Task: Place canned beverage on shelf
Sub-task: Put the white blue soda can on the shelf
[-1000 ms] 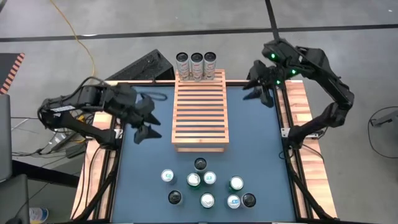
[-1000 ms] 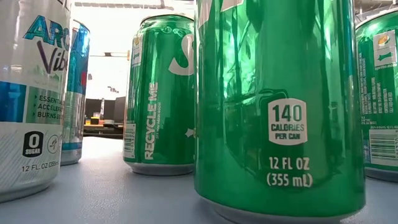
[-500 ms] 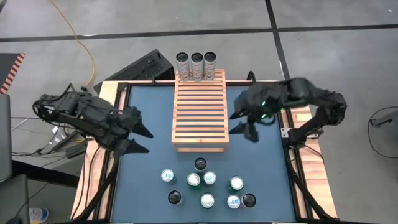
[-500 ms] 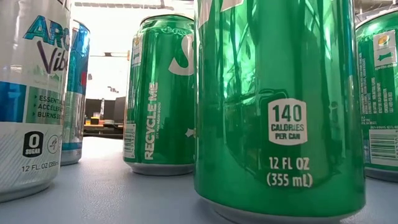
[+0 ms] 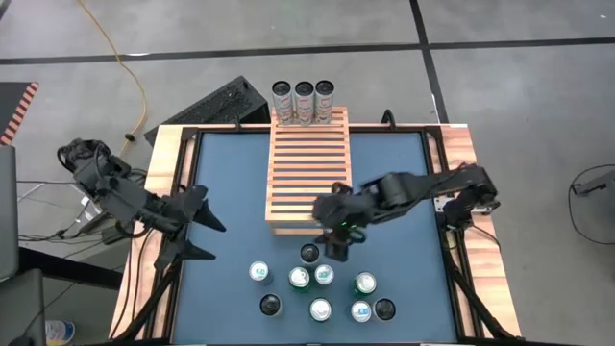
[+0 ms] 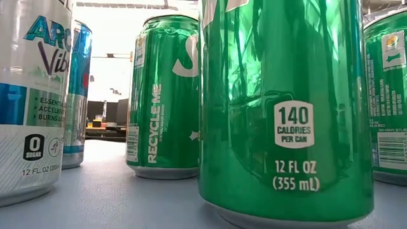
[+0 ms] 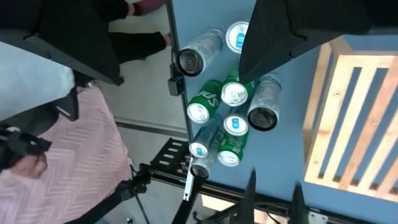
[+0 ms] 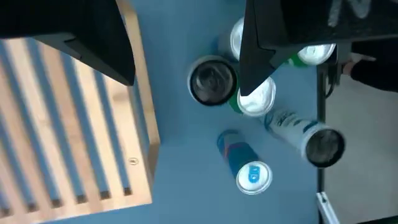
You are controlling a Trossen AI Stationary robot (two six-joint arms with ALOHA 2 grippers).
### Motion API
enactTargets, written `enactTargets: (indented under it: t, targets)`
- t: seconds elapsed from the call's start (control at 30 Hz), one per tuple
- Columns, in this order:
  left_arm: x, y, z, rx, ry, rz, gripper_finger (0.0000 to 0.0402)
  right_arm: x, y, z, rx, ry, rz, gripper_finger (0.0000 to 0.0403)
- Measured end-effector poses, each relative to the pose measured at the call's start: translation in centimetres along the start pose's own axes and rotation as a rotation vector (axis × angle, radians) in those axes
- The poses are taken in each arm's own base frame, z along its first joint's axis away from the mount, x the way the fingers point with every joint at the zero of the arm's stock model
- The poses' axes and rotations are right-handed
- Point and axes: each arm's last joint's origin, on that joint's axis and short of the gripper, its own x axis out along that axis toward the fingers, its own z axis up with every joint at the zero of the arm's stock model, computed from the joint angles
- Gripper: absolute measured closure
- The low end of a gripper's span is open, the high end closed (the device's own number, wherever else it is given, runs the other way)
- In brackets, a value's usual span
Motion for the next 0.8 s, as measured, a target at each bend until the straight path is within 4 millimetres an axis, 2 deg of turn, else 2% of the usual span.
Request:
enactTargets:
  t: [0.1,0.23,0.33,0.5,0.8]
  targets:
    - [0.0,-0.5,-0.3,0.003,-0.006,0.01,0.0084,2.0,0.6,-0.2,0.016,0.062,0.02,0.017]
    - [0.3,-1.1,-0.7,0.006,-0.016,0.035,0.0084,3.2,2.3,-1.5,-0.005,0.154,0.035,0.017]
    - [0.8,-1.5,-0.9,0.011,-0.031,0.065,0.0084,3.1,3.6,-2.6,-0.028,0.203,0.035,0.017]
    - [1.9,-2.1,-1.3,0.034,-0.033,0.104,0.0084,3.1,5.1,-3.2,-0.01,0.17,0.007,0.017]
    - [4.4,-3.1,-1.7,0.085,-0.03,0.129,0.0084,5.0,7.2,-4.3,-0.021,0.165,-0.037,0.017]
